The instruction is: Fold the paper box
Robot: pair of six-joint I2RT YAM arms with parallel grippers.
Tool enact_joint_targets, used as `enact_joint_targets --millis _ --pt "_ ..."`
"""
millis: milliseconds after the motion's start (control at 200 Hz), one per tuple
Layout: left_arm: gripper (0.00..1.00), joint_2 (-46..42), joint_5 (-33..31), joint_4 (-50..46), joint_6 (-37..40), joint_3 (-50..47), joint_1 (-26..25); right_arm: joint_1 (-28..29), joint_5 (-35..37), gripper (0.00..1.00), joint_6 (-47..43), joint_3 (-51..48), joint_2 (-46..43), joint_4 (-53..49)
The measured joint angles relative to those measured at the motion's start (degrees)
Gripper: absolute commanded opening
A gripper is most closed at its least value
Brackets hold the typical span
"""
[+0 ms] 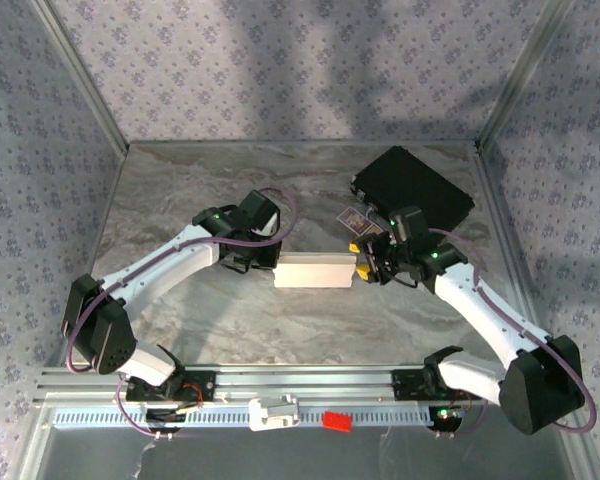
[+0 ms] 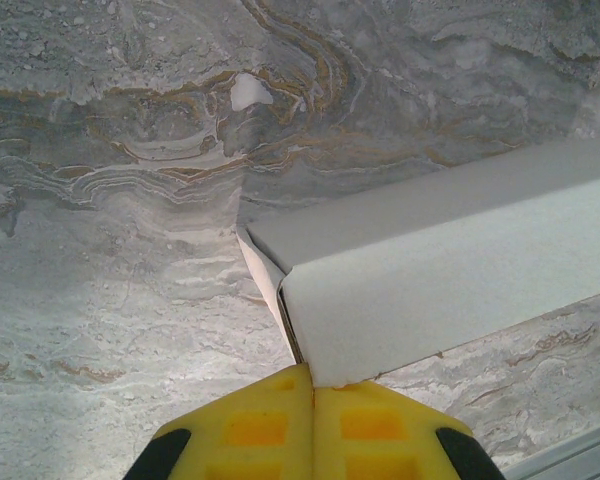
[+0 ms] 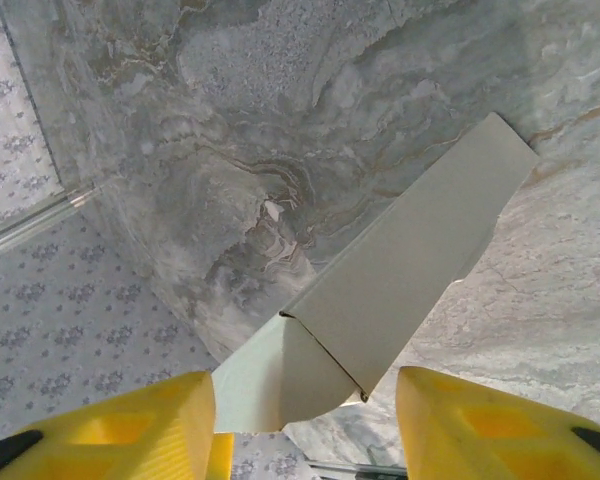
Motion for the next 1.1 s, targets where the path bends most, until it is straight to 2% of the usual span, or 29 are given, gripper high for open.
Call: enact_joint_targets --millis 55,185,380,460,570,690,865,979,1099 --pt "0.00 -0.02 0.00 -0.02 -0.04 -0.02 0.00 0.04 -0.07 0.48 0.37 -0.07 0.07 0.15" --pt "0.00 -0.07 0.00 0.00 -0.33 -0.07 -0.02 0.09 -0.61 0.38 0.66 -1.27 0.13 0.48" --pt "0.00 -0.07 0.04 -0.04 -0.90 -0.07 -0.07 0.09 -1.11 0.34 -0.17 -1.68 0.15 0.48" --pt "0.07 -0.09 0.09 -0.04 -1.31 -0.07 -0.07 0.07 -1.20 0.31 -1.09 -1.62 0.22 0.04" --pt "0.24 -0.42 0.28 -0.24 -1.95 -0.50 -0.07 0.02 -1.55 0.29 -2.54 -1.60 0.52 -0.55" --pt "0.28 -1.03 1.42 -0.57 -4.59 -1.05 0.96 -0.04 -1.77 0.27 -4.24 -1.51 0.68 -1.07" --pt "0.37 -6.14 7.23 2.84 -11.69 -4.90 5.22 -0.04 -2.23 0.24 -5.95 -1.18 1.11 -1.95" --pt "0.37 -8.59 10.38 5.35 -16.13 -5.53 8.35 -0.11 -2.56 0.22 -6.45 -0.76 1.53 -2.38" --pt "0.37 -7.67 12.81 7.78 -18.93 -5.77 9.49 -0.15 -2.75 0.22 -6.91 -0.50 1.84 -2.78"
